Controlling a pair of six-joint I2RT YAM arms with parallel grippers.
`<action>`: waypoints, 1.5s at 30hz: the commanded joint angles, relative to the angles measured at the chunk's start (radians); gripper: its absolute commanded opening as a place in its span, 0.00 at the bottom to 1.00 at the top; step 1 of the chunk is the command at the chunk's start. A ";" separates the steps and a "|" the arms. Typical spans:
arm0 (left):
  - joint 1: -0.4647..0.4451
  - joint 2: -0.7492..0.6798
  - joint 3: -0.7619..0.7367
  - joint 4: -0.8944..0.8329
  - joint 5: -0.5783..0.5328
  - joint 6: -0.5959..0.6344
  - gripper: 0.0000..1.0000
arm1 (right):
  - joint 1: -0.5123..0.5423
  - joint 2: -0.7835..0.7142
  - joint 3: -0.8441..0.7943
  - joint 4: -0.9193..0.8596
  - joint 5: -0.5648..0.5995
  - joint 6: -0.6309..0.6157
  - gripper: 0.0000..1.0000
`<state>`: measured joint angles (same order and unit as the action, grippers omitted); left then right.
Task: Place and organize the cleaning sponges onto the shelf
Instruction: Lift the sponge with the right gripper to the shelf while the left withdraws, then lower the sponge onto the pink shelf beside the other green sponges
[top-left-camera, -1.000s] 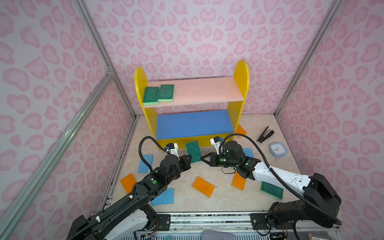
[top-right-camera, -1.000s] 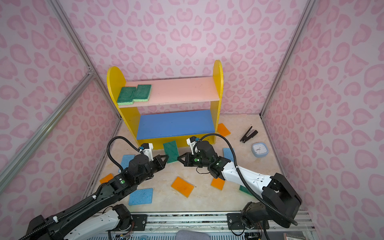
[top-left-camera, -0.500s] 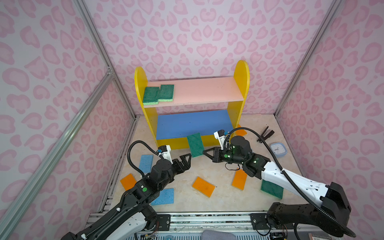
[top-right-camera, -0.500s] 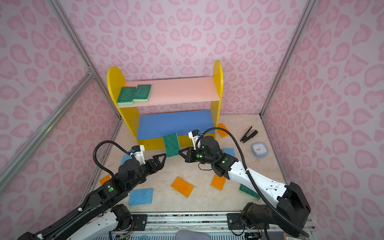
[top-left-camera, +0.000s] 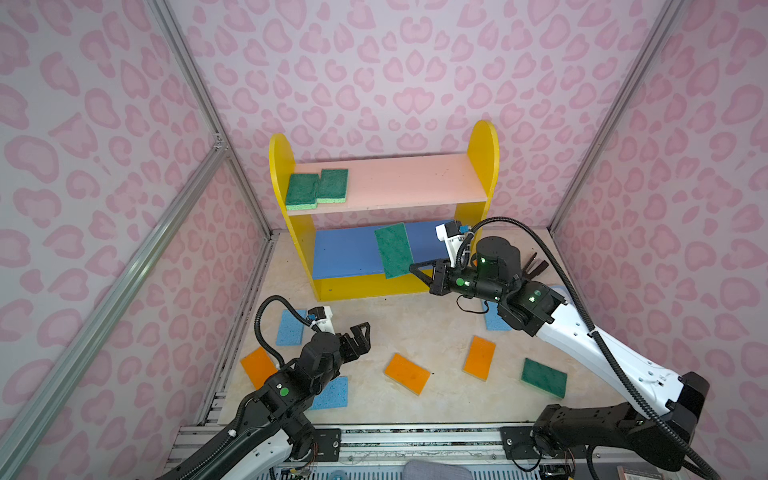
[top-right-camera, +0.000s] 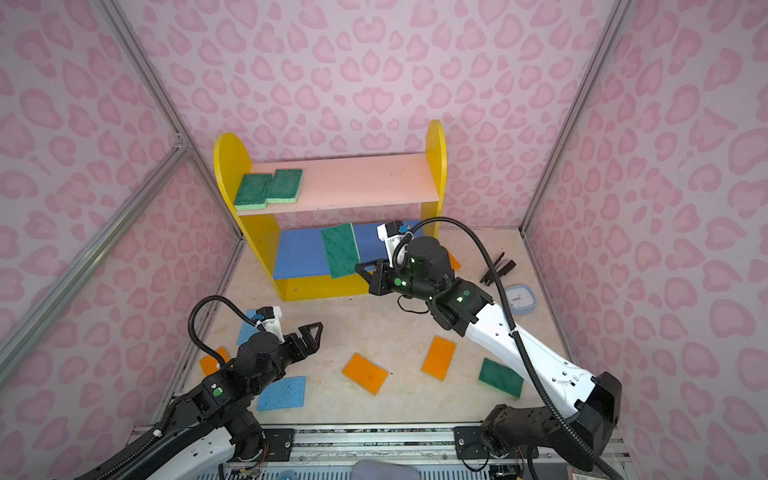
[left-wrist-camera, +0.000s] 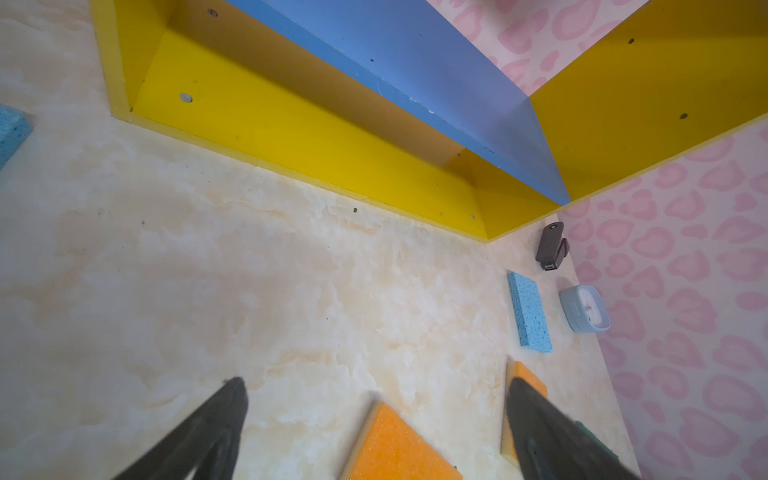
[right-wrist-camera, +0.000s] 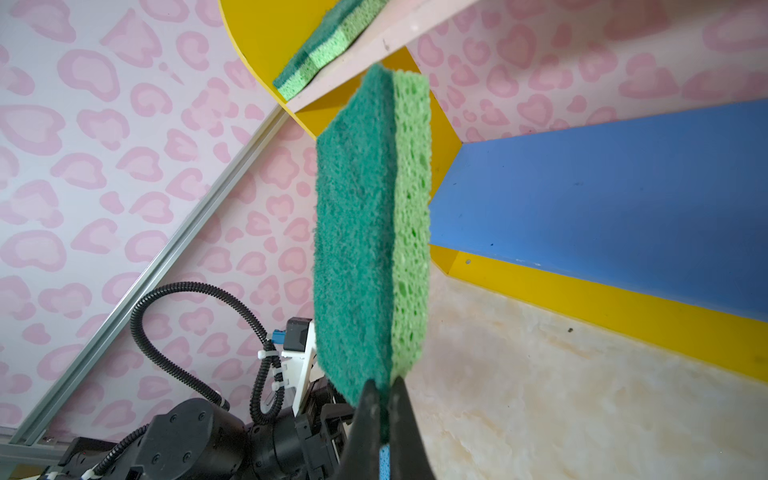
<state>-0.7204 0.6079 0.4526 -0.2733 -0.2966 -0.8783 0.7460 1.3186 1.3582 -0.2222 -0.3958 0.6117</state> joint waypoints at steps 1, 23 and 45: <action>0.004 0.023 0.024 0.003 -0.034 0.045 0.98 | -0.002 0.039 0.101 -0.055 0.000 -0.045 0.00; 0.015 0.032 0.005 0.030 -0.054 0.101 0.98 | -0.063 0.637 0.924 -0.180 0.014 0.068 0.00; 0.020 0.060 -0.001 0.065 -0.042 0.099 0.98 | -0.084 0.801 1.114 -0.220 0.038 0.129 0.19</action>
<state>-0.7021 0.6643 0.4492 -0.2512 -0.3374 -0.7822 0.6628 2.1189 2.4775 -0.4618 -0.3592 0.7483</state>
